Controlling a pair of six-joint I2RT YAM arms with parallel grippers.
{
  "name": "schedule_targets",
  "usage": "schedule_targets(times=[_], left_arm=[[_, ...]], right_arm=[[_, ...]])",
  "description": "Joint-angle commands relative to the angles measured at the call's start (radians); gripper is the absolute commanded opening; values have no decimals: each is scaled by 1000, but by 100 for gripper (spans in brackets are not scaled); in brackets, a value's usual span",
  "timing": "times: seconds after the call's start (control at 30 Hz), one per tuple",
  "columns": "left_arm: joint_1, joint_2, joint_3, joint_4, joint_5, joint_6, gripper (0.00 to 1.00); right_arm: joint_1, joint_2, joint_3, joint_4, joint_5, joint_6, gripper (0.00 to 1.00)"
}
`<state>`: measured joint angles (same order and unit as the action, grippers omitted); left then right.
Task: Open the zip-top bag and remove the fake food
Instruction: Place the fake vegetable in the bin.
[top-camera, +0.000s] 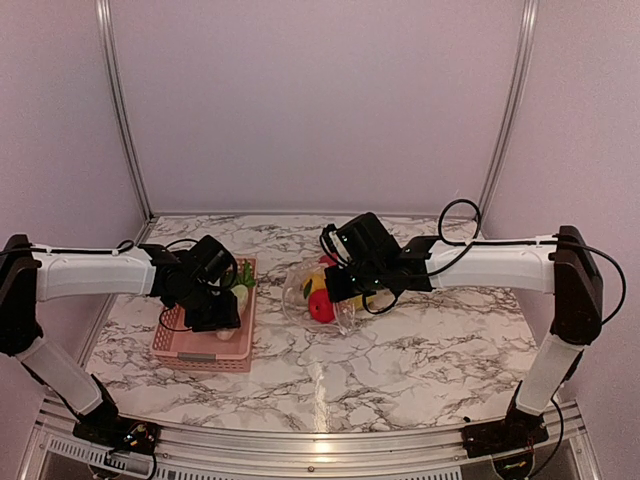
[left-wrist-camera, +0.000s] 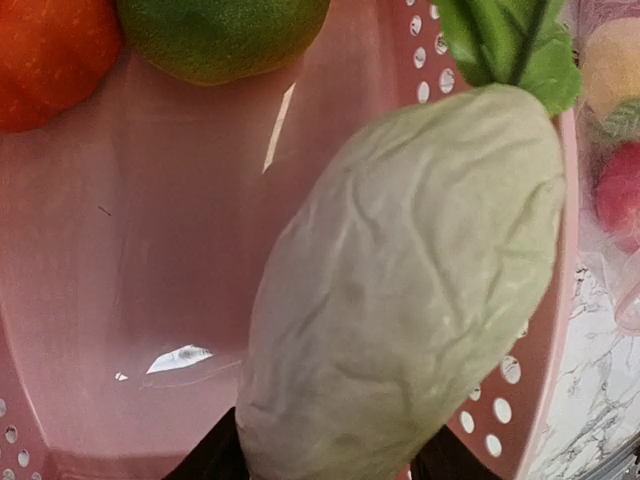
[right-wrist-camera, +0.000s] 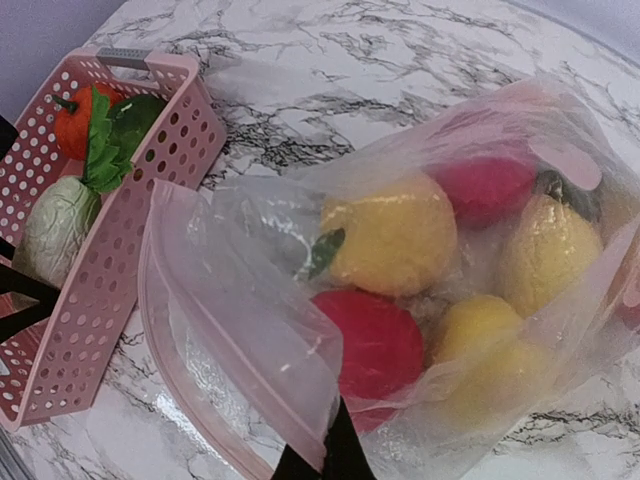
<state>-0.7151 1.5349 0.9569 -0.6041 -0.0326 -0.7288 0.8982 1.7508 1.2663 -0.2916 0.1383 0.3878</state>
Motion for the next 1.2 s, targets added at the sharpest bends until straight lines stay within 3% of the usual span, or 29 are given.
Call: schedule_targets(times=[0.0,0.13,0.53,0.83,1.17], left_arm=[[3,20,-15,46,15,16,57],[3,35,-15,68,28,20,64],[3,-14,25,54,-6,31,66],[-50,-43,187,19,-28,83,70],[-172,104,326,223,26,71,67]], right_arm=[[-8,0,43,14,-11,-13,0],[-8,1,47,14,-13,-12,0],[-7,0,44,7,-16,-10,0],[-7,4,48,2,-36,-11,0],[-9,38,102,-48,-46,-26,0]])
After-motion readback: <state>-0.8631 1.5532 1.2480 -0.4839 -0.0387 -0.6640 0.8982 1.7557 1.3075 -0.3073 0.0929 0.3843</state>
